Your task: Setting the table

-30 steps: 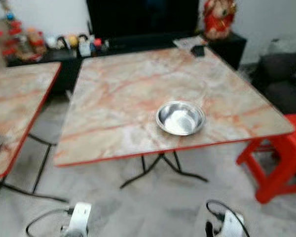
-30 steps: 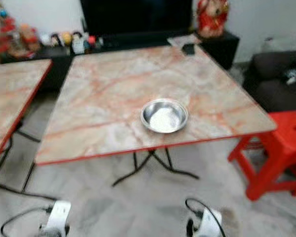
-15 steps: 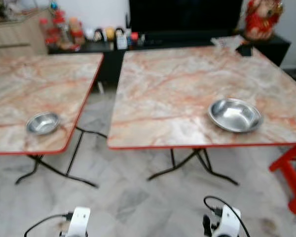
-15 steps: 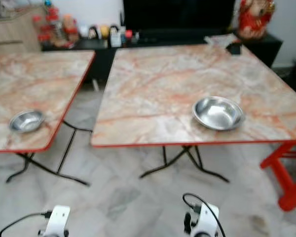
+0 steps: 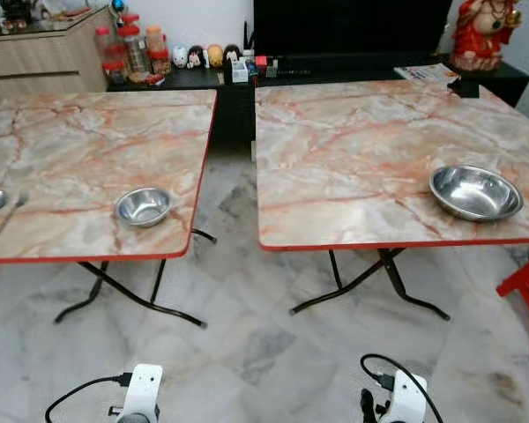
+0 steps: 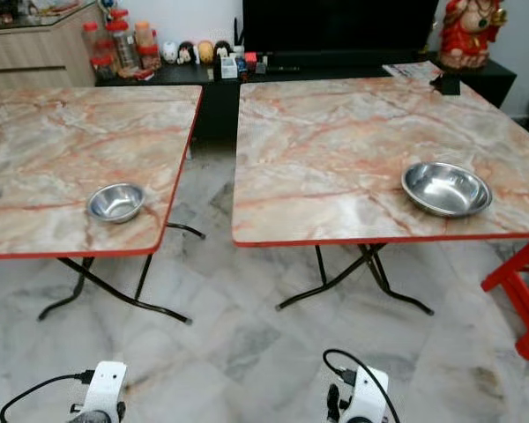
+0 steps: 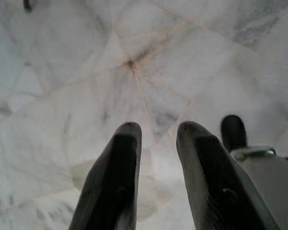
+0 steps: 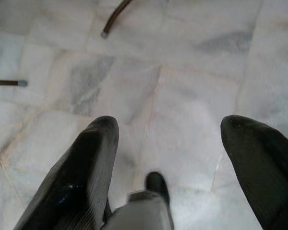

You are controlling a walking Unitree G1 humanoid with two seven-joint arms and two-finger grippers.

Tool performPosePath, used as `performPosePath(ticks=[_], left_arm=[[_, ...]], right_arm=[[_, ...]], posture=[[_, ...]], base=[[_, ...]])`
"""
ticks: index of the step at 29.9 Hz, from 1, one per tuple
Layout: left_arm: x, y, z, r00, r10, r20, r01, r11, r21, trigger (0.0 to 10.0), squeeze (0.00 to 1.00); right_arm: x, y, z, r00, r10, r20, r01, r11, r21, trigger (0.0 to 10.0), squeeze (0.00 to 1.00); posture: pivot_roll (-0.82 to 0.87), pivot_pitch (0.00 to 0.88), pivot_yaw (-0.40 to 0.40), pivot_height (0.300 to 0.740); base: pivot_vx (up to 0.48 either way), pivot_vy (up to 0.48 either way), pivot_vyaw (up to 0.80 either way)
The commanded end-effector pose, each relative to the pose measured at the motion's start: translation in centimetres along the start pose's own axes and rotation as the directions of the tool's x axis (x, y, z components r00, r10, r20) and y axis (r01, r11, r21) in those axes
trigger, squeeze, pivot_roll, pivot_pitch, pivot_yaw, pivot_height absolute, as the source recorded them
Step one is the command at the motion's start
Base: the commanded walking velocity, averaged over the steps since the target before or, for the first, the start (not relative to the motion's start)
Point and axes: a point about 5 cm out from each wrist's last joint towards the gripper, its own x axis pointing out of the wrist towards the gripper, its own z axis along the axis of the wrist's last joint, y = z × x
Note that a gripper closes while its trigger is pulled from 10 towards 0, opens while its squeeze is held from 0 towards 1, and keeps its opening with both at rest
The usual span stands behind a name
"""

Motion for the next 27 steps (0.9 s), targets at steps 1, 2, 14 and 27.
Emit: performPosePath(ticks=[1,2,14,27], left_arm=[[-0.1,0.3,-0.6,1.0,0.013,-0.026,-0.013,1.0,-0.006,10.0,0.0],[0.0,0.2,-0.5,1.0,0.011,-0.026,-0.012,1.0,-0.022,10.0,0.0],[0.1,0.1,0.5,1.0,0.007,0.009,-0.007,0.999,-0.036,10.0,0.0],[0.0,-0.2,1.0,0.998,-0.012,0.061,0.016,0.998,-0.064,10.0,0.0]], right_arm=[[0.0,0.0,-0.1,1.0,-0.011,-0.005,0.011,0.999,0.035,10.0,0.0],[0.0,0.0,-0.1,1.0,-0.01,-0.004,0.01,0.999,0.033,10.0,0.0],[0.0,0.2,0.1,1.0,-0.004,-0.002,0.004,1.0,0.029,10.0,0.0],[-0.1,0.3,-0.4,1.0,0.005,-0.015,-0.004,1.0,0.025,10.0,0.0]], posture=[[-0.08,0.0,0.037,0.74],[-0.07,0.0,0.034,0.74],[-0.07,0.0,0.037,0.74],[-0.05,0.0,0.034,0.74]], base=[[0.0,0.352,0.0],[0.0,0.352,0.0],[0.0,0.293,0.0],[0.0,0.0,0.0]])
